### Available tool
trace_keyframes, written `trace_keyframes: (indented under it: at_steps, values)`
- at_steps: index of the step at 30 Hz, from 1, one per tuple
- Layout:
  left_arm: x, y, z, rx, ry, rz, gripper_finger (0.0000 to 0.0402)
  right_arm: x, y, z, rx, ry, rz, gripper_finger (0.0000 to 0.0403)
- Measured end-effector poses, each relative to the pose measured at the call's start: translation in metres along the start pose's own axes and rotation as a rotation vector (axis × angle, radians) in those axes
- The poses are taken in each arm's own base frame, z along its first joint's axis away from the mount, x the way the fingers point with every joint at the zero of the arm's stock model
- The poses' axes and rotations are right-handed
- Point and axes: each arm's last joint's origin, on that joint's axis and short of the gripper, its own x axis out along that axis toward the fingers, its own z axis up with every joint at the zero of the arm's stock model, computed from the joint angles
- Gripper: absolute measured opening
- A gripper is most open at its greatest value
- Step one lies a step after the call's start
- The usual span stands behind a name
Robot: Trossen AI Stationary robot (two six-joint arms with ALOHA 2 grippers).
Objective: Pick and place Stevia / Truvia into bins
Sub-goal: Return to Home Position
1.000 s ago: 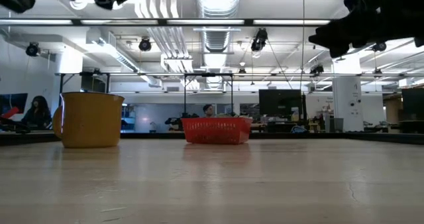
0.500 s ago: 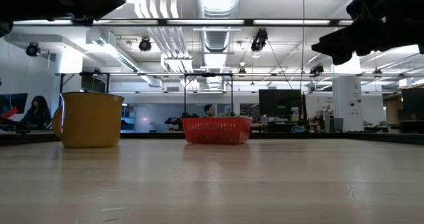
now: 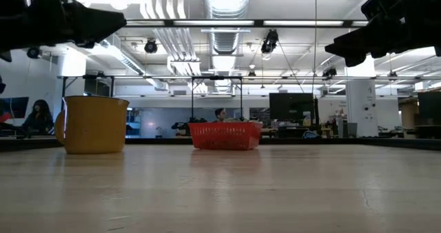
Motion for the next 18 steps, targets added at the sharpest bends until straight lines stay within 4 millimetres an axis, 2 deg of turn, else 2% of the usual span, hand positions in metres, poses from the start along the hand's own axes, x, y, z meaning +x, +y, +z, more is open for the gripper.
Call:
trace_keyframes:
  at_steps: [2, 16, 18]
  values:
    - [-0.004, -0.001, -0.007, 0.001, 0.006, 0.0, 0.0185, 0.0, 0.001, 0.0, 0.0, 0.001, 0.019, 0.0176]
    - [-0.023, 0.001, -0.008, -0.032, 0.024, -0.03, 0.0185, 0.0, 0.001, 0.0, -0.004, 0.001, 0.023, 0.0176]
    - [-0.023, -0.001, -0.014, -0.05, 0.081, -0.057, 0.0185, 0.0, 0.001, 0.0, -0.006, 0.001, 0.027, 0.0176]
